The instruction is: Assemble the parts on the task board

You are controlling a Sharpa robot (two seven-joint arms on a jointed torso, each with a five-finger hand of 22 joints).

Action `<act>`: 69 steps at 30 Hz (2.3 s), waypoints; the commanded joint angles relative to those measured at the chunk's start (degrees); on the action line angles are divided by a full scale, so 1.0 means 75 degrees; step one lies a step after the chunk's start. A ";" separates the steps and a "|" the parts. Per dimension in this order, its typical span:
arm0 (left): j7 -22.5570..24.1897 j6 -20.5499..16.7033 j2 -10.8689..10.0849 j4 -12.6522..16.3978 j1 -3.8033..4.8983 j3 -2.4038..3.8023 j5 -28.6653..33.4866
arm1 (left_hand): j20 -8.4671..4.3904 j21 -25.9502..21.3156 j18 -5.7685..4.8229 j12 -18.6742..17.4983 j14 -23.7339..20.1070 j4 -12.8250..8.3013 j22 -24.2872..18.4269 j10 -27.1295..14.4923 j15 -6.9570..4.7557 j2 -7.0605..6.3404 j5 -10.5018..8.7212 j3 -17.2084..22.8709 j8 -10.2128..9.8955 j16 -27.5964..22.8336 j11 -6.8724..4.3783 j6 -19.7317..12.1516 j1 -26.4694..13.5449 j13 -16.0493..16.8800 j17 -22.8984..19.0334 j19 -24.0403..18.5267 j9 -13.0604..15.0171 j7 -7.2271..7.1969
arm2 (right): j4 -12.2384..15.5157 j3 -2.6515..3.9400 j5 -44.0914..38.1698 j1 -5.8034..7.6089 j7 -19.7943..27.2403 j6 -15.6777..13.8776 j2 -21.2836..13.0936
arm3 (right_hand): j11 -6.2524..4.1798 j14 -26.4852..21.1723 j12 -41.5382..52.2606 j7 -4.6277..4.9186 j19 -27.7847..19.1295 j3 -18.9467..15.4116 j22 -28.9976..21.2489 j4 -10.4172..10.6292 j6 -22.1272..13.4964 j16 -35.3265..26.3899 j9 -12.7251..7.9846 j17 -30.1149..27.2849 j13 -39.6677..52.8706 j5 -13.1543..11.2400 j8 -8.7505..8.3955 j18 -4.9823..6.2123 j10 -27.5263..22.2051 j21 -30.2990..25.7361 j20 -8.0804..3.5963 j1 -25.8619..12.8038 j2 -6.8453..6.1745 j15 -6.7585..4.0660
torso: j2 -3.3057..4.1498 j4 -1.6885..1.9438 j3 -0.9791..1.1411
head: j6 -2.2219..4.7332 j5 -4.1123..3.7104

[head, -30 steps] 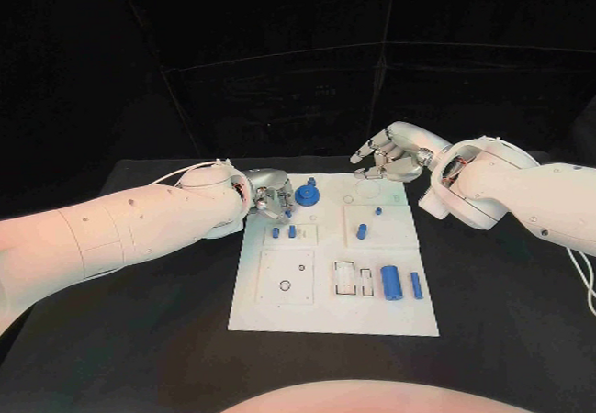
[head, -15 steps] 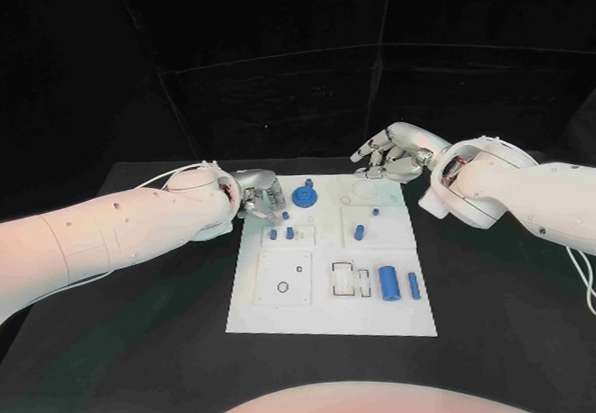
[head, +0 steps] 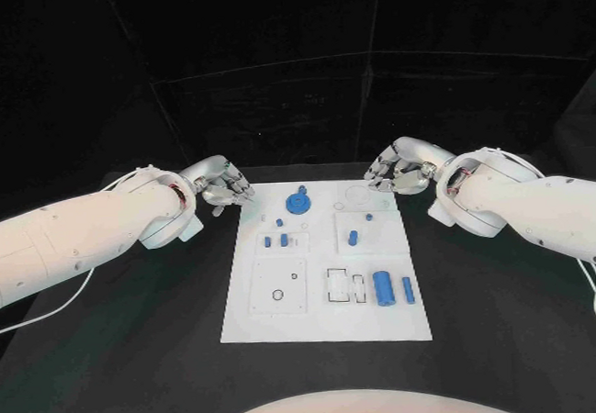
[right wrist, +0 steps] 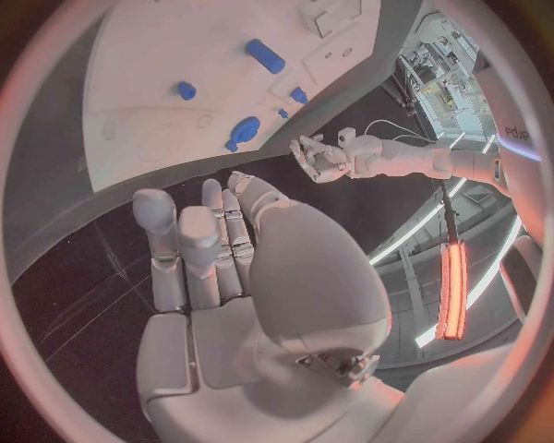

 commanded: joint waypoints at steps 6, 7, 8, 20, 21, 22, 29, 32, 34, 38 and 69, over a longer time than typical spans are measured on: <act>0.2795 -0.0520 -0.0144 0.0563 -0.0034 0.0000 0.6205 | 0.0092 -0.1547 0.0138 -0.0109 -0.2028 0.0243 -0.1230 0.0094 0.0080 -0.0007 0.0060 -0.0108 -0.0029 -0.2558 0.0056 0.0039 -0.0316 -0.0090 -0.3695 -0.1199 -0.0087 0.0049 | 0.0234 -0.0002 -0.2706 -0.0378 -0.0348 0.0115 -0.0052 | 0.0061 0.0054 -0.0666 -0.0013 0.0055 0.0140 0.0077 -0.0027 0.0087 -0.0020 -0.0052 0.0046 -0.0674 -0.0187 -0.0089 0.0017 -0.0008 -0.0005 -0.0010 0.0046 -0.0189 -0.0010 | 0.0008 -0.0001 -0.0007 | 0.0123 -0.0339; 0.2870 -0.0339 -0.0158 0.0620 -0.0042 -0.0001 0.6390 | 0.0115 -0.1706 0.0140 -0.0134 -0.2175 0.0303 -0.1322 0.0070 0.0119 -0.0027 0.0036 -0.0181 -0.0053 -0.2718 0.0078 0.0008 -0.0397 -0.0099 -0.3793 -0.1323 -0.0104 0.0059 | 0.0259 -0.0002 -0.2875 -0.0410 -0.0410 0.0141 -0.0046 | 0.0075 0.0062 -0.0725 -0.0005 0.0060 0.0144 0.0081 -0.0028 0.0052 -0.0017 -0.0061 0.0054 -0.0737 -0.0195 -0.0122 0.0016 -0.0027 -0.0004 -0.0004 0.0038 -0.0219 0.0002 | 0.0015 -0.0005 -0.0006 | 0.0125 -0.0341; 0.2929 -0.0180 -0.0172 0.0672 -0.0048 -0.0001 0.6529 | 0.0153 -0.1872 0.0129 -0.0153 -0.2333 0.0408 -0.1418 0.0037 0.0163 -0.0057 0.0015 -0.0305 -0.0084 -0.2900 0.0115 -0.0038 -0.0547 -0.0102 -0.3894 -0.1454 -0.0121 0.0096 | 0.0281 -0.0001 -0.3024 -0.0437 -0.0471 0.0167 -0.0040 | 0.0096 0.0072 -0.0808 0.0009 0.0068 0.0146 0.0089 -0.0027 -0.0035 -0.0010 -0.0075 0.0067 -0.0816 -0.0201 -0.0188 0.0014 -0.0081 -0.0001 0.0004 0.0023 -0.0261 0.0021 | 0.0018 -0.0011 -0.0007 | 0.0125 -0.0332; 0.3159 0.0687 -0.0296 0.0974 -0.0086 -0.0003 0.6977 | 0.0432 -0.3751 0.0160 -0.0319 -0.2683 0.0511 -0.2803 -0.0319 0.0385 0.0132 0.0042 -0.1292 -0.0195 -0.5164 0.0291 -0.0166 -0.0234 -0.0123 -0.5275 -0.1796 -0.0159 0.0231 | 0.0261 -0.0001 -0.3764 -0.0578 -0.0893 0.0378 0.0105 | 0.0245 0.0171 -0.1268 0.0098 0.0184 0.0185 0.0211 -0.0055 -0.0282 0.0116 -0.0064 0.0237 -0.1401 -0.0224 -0.0488 -0.0004 -0.0388 0.0066 0.0083 -0.0003 -0.0409 0.0136 | 0.0017 0.0028 0.0002 | 0.0083 -0.0387; 0.3153 0.0705 -0.0300 0.0983 -0.0087 -0.0004 0.6983 | 0.0431 -0.3805 0.0159 -0.0322 -0.2642 0.0509 -0.2855 -0.0316 0.0384 0.0147 0.0039 -0.1335 -0.0196 -0.5233 0.0294 -0.0162 -0.0218 -0.0123 -0.5316 -0.1758 -0.0160 0.0233 | 0.0241 -0.0001 -0.3750 -0.0582 -0.0902 0.0400 0.0124 | 0.0246 0.0175 -0.1276 0.0097 0.0190 0.0190 0.0217 -0.0057 -0.0283 0.0122 -0.0064 0.0245 -0.1417 -0.0224 -0.0493 -0.0004 -0.0393 0.0070 0.0084 0.0001 -0.0404 0.0137 | 0.0018 0.0032 0.0004 | 0.0084 -0.0390; 0.3146 0.0722 -0.0304 0.0992 -0.0088 -0.0004 0.6988 | 0.0431 -0.3815 0.0159 -0.0322 -0.2635 0.0509 -0.2864 -0.0315 0.0384 0.0150 0.0039 -0.1343 -0.0196 -0.5246 0.0294 -0.0162 -0.0215 -0.0123 -0.5323 -0.1751 -0.0160 0.0234 | 0.0218 -0.0001 -0.3735 -0.0586 -0.0906 0.0423 0.0144 | 0.0246 0.0179 -0.1283 0.0095 0.0197 0.0195 0.0226 -0.0058 -0.0283 0.0128 -0.0064 0.0252 -0.1432 -0.0224 -0.0497 -0.0005 -0.0396 0.0075 0.0085 0.0004 -0.0397 0.0138 | 0.0021 0.0032 0.0002 | 0.0089 -0.0397; 0.3079 0.0786 -0.0309 0.1063 -0.0091 -0.0005 0.7001 | 0.0425 -0.3960 0.0158 -0.0328 -0.2520 0.0480 -0.3009 -0.0305 0.0383 0.0227 0.0040 -0.1437 -0.0196 -0.5411 0.0298 -0.0143 -0.0127 -0.0123 -0.5417 -0.1631 -0.0160 0.0251 | 0.0065 -0.0001 -0.3669 -0.0613 -0.0938 0.0599 0.0276 | 0.0242 0.0225 -0.1329 0.0087 0.0260 0.0369 0.0298 -0.0098 -0.0228 0.0183 -0.0053 0.0322 -0.1620 -0.0486 -0.0525 -0.0014 -0.0341 0.0124 0.0078 0.0097 -0.0266 0.0133 | 0.0021 0.0012 -0.0008 | 0.0060 -0.0380; 0.3031 0.0759 -0.0305 0.1102 -0.0092 -0.0006 0.7002 | 0.0425 -0.3996 0.0154 -0.0333 -0.2504 0.0467 -0.3044 -0.0317 0.0387 0.0248 0.0040 -0.1455 -0.0206 -0.5442 0.0306 -0.0161 -0.0096 -0.0125 -0.5433 -0.1608 -0.0163 0.0264 | -0.0008 -0.0001 -0.3630 -0.0624 -0.0970 0.0727 0.0326 | 0.0227 0.0260 -0.1332 0.0075 0.0329 0.0559 0.0399 -0.0085 -0.0140 0.0234 -0.0045 0.0391 -0.1760 -0.0711 -0.0530 -0.0032 -0.0234 0.0188 0.0067 0.0095 -0.0166 0.0122 | 0.0015 0.0015 -0.0010 | 0.0044 -0.0391; 0.3016 0.0764 -0.0303 0.1117 -0.0092 -0.0006 0.7002 | 0.0429 -0.4027 0.0150 -0.0339 -0.2506 0.0462 -0.3071 -0.0340 0.0396 0.0259 0.0040 -0.1475 -0.0220 -0.5465 0.0318 -0.0188 -0.0082 -0.0127 -0.5444 -0.1600 -0.0168 0.0278 | -0.0034 -0.0001 -0.3620 -0.0628 -0.0979 0.0771 0.0346 | 0.0220 0.0277 -0.1328 0.0072 0.0373 0.0638 0.0463 -0.0082 -0.0100 0.0266 -0.0043 0.0432 -0.1809 -0.0746 -0.0529 -0.0044 -0.0180 0.0229 0.0063 0.0095 -0.0129 0.0118 | 0.0016 0.0017 -0.0005 | 0.0037 -0.0384; 0.2998 0.0765 -0.0301 0.1139 -0.0093 -0.0008 0.7003 | 0.0438 -0.4080 0.0146 -0.0345 -0.2513 0.0453 -0.3118 -0.0380 0.0411 0.0281 0.0041 -0.1509 -0.0241 -0.5499 0.0336 -0.0232 -0.0056 -0.0128 -0.5460 -0.1589 -0.0172 0.0299 | -0.0077 -0.0001 -0.3608 -0.0637 -0.0973 0.0878 0.0383 | 0.0211 0.0306 -0.1325 0.0069 0.0484 0.0788 0.0628 -0.0093 -0.0016 0.0325 -0.0037 0.0504 -0.1902 -0.0801 -0.0523 -0.0074 -0.0076 0.0336 0.0055 0.0098 -0.0093 0.0110 | 0.0013 0.0016 -0.0005 | 0.0029 -0.0378; 0.3035 0.0625 -0.0305 0.1173 -0.0093 -0.0009 0.6978 | 0.0467 -0.4270 0.0137 -0.0363 -0.2503 0.0347 -0.3317 -0.0833 0.0468 0.0382 0.0045 -0.1720 -0.0319 -0.5535 0.0437 -0.0532 0.0153 -0.0135 -0.5476 -0.1437 -0.0173 0.0399 | 0.0054 0.0001 -0.3660 -0.0699 -0.1198 0.0419 0.0402 | 0.0022 0.0439 -0.1332 -0.0021 0.1159 0.1565 0.1719 -0.0441 0.0760 0.0602 0.0034 0.0764 -0.2236 -0.1215 -0.0347 -0.0271 0.0907 0.1056 -0.0051 0.0105 0.0043 -0.0064 | 0.0003 -0.0007 -0.0001 | -0.0049 -0.0328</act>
